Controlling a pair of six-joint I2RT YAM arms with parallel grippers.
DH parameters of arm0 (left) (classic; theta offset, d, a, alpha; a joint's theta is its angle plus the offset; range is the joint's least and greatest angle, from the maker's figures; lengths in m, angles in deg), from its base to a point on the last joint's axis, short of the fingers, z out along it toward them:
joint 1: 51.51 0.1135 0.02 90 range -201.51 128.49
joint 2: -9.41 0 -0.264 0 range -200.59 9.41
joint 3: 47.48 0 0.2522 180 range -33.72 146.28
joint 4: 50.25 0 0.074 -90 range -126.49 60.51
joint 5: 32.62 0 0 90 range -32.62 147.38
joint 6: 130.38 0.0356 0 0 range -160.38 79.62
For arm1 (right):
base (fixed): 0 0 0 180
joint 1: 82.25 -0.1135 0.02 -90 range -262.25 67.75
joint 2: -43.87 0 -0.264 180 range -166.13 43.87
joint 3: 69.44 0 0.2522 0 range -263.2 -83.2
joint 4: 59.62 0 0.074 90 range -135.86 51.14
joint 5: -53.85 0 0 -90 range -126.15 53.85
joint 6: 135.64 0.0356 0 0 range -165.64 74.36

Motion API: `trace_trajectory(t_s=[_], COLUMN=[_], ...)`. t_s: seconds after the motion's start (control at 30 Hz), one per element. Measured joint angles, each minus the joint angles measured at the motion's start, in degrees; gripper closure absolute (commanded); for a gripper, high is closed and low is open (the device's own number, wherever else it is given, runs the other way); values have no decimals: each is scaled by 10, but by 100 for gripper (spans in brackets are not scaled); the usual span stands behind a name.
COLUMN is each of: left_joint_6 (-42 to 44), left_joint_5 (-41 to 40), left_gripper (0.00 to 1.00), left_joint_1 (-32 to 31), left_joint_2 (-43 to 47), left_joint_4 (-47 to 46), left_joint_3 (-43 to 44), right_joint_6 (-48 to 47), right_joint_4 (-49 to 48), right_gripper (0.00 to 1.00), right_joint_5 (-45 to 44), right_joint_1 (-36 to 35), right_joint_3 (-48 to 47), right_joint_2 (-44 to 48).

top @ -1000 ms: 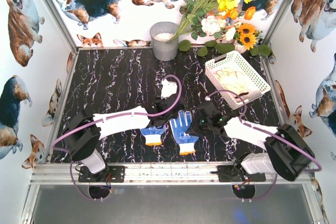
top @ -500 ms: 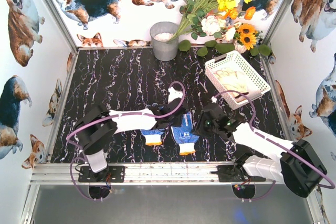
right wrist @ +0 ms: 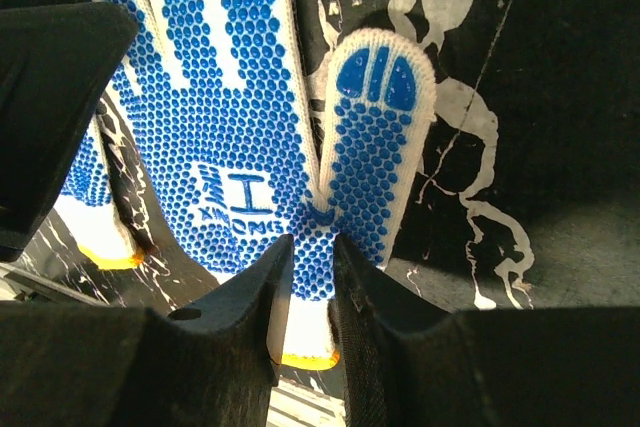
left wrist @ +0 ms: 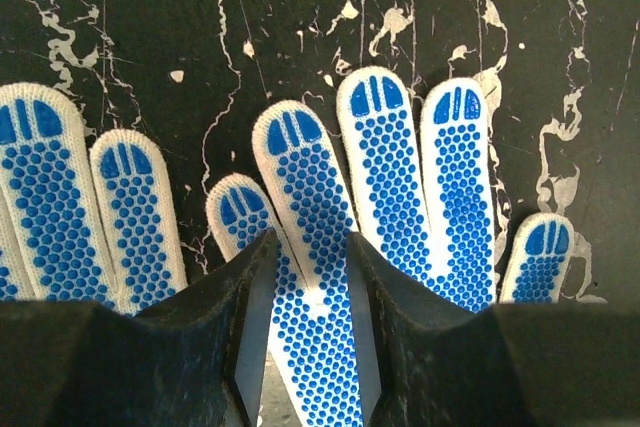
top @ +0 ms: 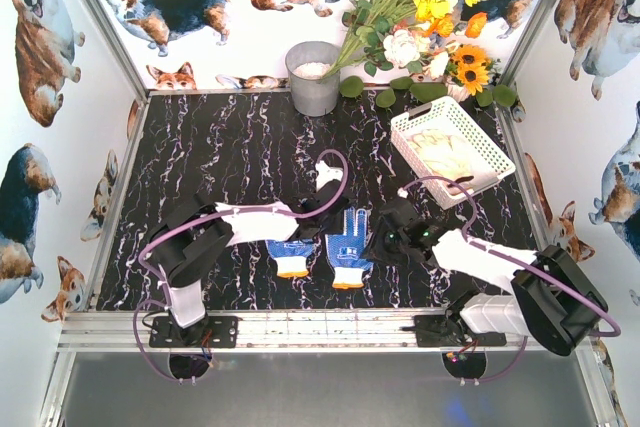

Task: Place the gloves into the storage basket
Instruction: Adjust the glove at the center of the board, then turn over the glove at the center of the board.

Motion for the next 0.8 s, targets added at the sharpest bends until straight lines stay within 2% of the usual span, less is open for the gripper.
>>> trace_trajectory(t_s=[0.13,0.27,0.47,0.63,0.8], left_joint_6=[1,5,2,-15,-31], left_joint_5=[1,0,-23,-29,-1], left_gripper=[62,49,42,46,57], left_joint_1=[2,2,3,25,113], left_joint_2=[1,23,146,254,278], left_joint_4=[-2,14,53,71,89], left_joint_3=[0,-9,-51,-130,-223], right_joint_6=[0,-2,-14,-23,-26], right_joint_4=[-4,10,66,80,94], right_gripper=[73,68,62,60,60], right_joint_5=[1,-1,-17,-33,-38], right_joint_1=[0,0,0,0,0], right_joint_3=[0,0,-13,-19,-19], right_joint_2=[-1,17,99,158,179])
